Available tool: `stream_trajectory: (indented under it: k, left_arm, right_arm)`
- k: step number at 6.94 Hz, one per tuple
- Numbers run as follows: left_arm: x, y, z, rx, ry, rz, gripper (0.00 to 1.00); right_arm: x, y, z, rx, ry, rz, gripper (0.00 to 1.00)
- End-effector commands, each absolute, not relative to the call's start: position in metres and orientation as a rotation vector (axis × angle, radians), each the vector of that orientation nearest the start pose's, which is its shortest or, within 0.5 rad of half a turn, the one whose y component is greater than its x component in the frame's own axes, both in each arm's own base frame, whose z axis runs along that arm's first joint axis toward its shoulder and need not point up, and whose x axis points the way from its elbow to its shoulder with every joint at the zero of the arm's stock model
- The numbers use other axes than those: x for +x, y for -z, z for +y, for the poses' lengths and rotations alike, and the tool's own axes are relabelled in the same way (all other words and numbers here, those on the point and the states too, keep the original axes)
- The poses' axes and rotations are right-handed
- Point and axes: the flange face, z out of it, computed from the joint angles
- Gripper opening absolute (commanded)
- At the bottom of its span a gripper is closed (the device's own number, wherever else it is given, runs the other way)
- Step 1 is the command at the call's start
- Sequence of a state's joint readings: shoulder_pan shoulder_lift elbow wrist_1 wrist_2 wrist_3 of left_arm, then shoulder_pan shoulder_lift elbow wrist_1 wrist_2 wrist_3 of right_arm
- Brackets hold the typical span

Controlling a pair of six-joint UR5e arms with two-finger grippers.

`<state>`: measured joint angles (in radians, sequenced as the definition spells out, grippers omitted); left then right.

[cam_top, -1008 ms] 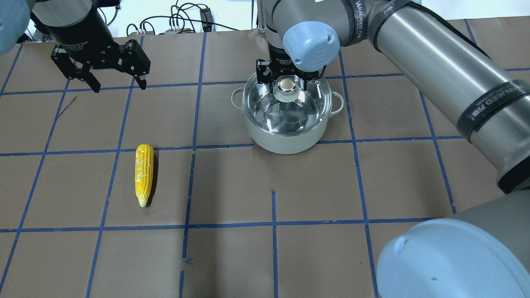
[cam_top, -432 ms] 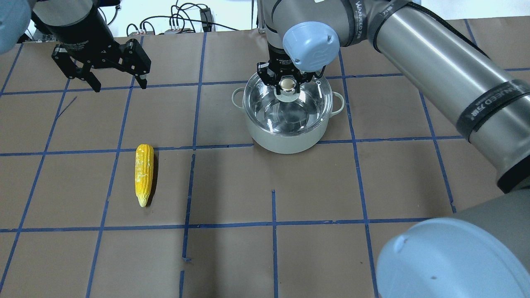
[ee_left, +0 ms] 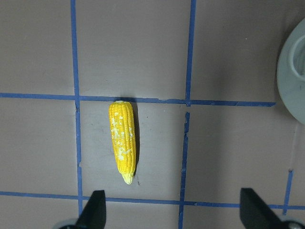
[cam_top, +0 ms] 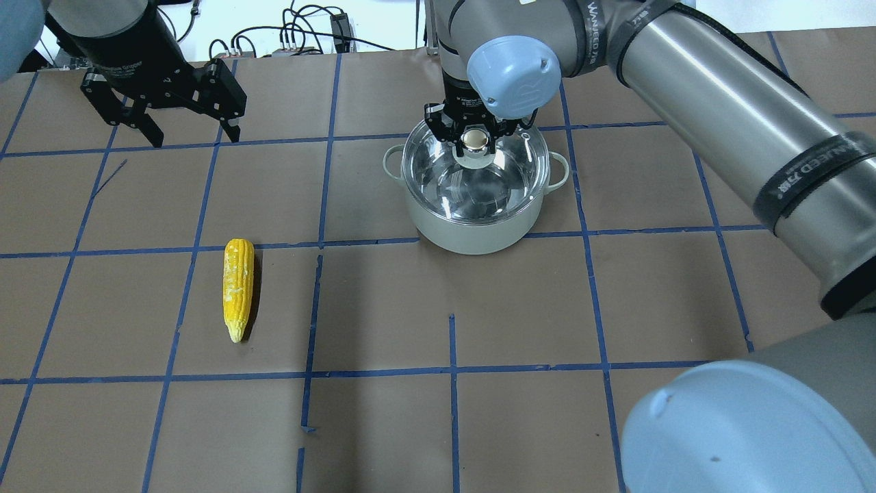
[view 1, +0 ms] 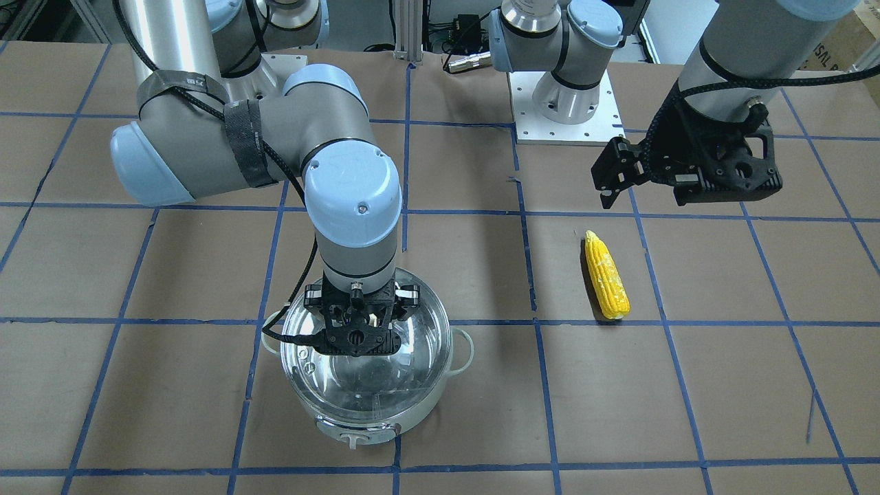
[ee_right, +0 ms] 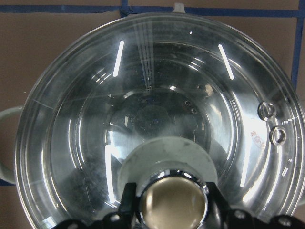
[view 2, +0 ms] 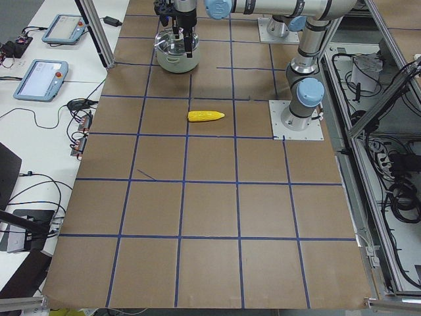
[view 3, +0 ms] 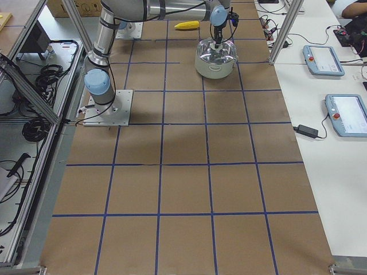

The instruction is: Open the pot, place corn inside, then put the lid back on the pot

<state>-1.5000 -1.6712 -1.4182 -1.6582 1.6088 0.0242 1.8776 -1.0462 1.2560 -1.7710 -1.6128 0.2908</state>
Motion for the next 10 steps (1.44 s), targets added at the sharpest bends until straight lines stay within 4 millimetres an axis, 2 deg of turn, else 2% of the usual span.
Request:
stream_trajectory:
  k: [1, 2, 3, 4, 5, 6, 7, 8, 9, 10]
  left_arm:
    - [-0.078, -0.492, -0.538, -0.025, -0.098, 3.102, 1.00]
    - [-0.059, -0.482, -0.537, -0.041, -0.127, 3.113, 1.00]
    - [-0.048, -0.471, -0.535, -0.035, -0.166, 3.115, 1.00]
    - [-0.047, -0.449, -0.530, -0.001, -0.234, 3.116, 1.00]
    - [-0.034, -0.417, -0.530, -0.040, -0.237, 3.116, 1.00]
    - [-0.010, -0.373, -0.526, -0.103, -0.225, 3.124, 1.00]
    - [-0.004, -0.324, -0.513, -0.093, -0.186, 3.123, 1.00]
    - [-0.005, -0.283, -0.503, -0.092, -0.066, 3.107, 1.00]
    - [-0.006, -0.238, -0.499, -0.117, -0.089, 3.103, 1.00]
    - [-0.008, -0.221, -0.502, -0.127, -0.093, 3.106, 1.00]
  right_arm:
    - [0.334, -0.399, -0.634, -0.027, 0.105, 3.164, 0.11]
    - [0.330, -0.445, -0.632, -0.101, 0.057, 3.171, 0.12]
    - [0.314, -0.500, -0.626, -0.195, 0.063, 3.167, 0.12]
    - [0.268, -0.544, -0.621, -0.280, 0.074, 3.166, 0.12]
    - [0.197, -0.563, -0.631, -0.255, 0.053, 3.170, 0.12]
    - [0.135, -0.577, -0.632, -0.250, 0.023, 3.164, 0.10]
    - [0.103, -0.584, -0.633, -0.223, 0.031, 3.165, 0.09]
    - [0.096, -0.583, -0.635, -0.209, 0.031, 3.175, 0.08]
    - [0.091, -0.579, -0.639, -0.197, 0.028, 3.179, 0.06]
    - [0.083, -0.579, -0.640, -0.168, 0.028, 3.180, 0.03]
